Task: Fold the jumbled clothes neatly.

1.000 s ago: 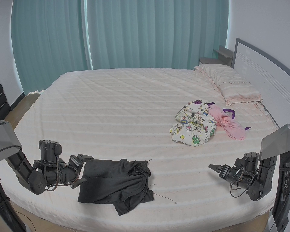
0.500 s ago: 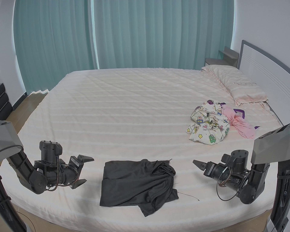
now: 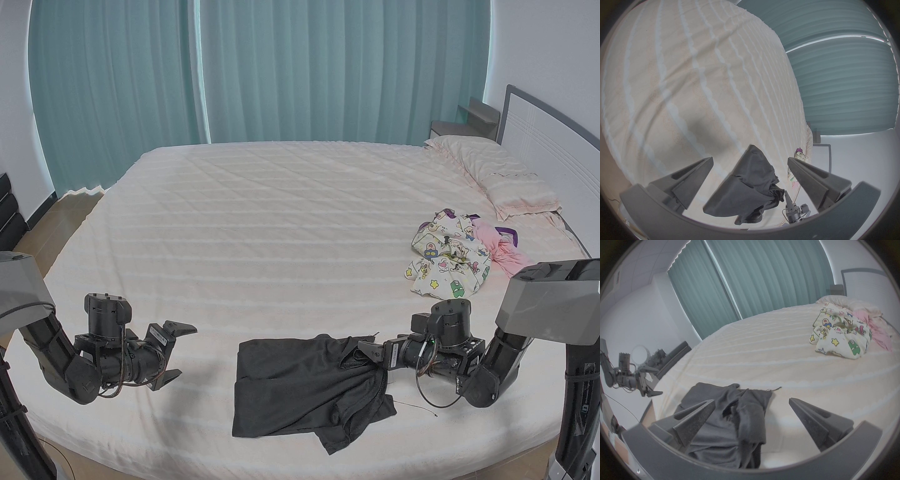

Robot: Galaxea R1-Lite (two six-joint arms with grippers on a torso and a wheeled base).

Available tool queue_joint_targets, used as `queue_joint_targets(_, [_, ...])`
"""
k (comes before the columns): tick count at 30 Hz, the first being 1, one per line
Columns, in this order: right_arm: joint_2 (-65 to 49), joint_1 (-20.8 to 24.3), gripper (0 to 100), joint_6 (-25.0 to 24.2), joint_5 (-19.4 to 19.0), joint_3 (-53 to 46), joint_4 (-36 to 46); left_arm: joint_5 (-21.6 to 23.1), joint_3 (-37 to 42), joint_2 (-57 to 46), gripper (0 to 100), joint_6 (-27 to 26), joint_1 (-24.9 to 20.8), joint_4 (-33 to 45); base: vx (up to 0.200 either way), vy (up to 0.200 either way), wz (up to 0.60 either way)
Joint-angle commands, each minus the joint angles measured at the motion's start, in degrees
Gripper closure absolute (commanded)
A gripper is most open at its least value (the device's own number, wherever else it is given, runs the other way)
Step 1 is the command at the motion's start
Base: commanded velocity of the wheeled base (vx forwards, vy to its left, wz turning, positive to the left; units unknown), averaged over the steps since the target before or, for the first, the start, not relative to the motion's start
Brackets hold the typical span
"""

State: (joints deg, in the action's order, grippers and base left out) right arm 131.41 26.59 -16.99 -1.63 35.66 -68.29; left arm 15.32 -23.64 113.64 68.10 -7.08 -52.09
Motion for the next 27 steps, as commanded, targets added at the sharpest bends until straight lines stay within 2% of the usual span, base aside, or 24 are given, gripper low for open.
queue_joint_targets(1, [2.71, 0.39, 0, 3.55, -0.3, 6.0, 4.4, -0.12, 0.35, 1.85, 0, -0.07, -0.12, -0.91, 0.0, 0.0, 0.0])
queue_joint_targets(5, [4.2, 0.48, 0, 5.48, -0.3, 8.02, 7.38, -0.12, 0.35, 1.94, 0, -0.25, -0.21, -0.91, 0.0, 0.0, 0.0])
queue_joint_targets(6, [4.82, 0.57, 100, 5.66, -0.39, 8.38, 7.65, -0.12, 0.35, 1.94, 0, -0.25, -0.21, -0.91, 0.0, 0.0, 0.0])
queue_joint_targets(12, [5.96, 0.66, 100, 5.22, -1.0, 11.54, 7.74, -0.21, 0.35, 2.11, 0, -0.33, -0.3, -0.91, 0.0, 0.0, 0.0])
queue_joint_targets(17, [6.66, -2.24, 100, 3.81, -1.09, 14.79, 7.82, -0.21, 0.35, 2.37, 0, -0.33, -0.3, -0.91, 0.0, 0.0, 0.0])
queue_joint_targets(21, [7.54, -3.82, 100, 0.73, -1.09, 16.73, 7.65, -0.29, 0.35, 2.37, 0, -0.33, -0.3, -0.91, 0.0, 0.0, 0.0])
queue_joint_targets(23, [8.07, -4.62, 100, -4.36, -1.44, 17.96, 7.74, -0.29, 0.35, 2.37, 0, -0.33, -0.3, -0.91, 0.0, 0.0, 0.0])
queue_joint_targets(27, [8.77, -5.49, 100, -6.82, -2.67, 18.22, 7.65, -0.38, 0.35, 2.37, 0, -0.33, -0.39, -0.91, 0.0, 0.0, 0.0])
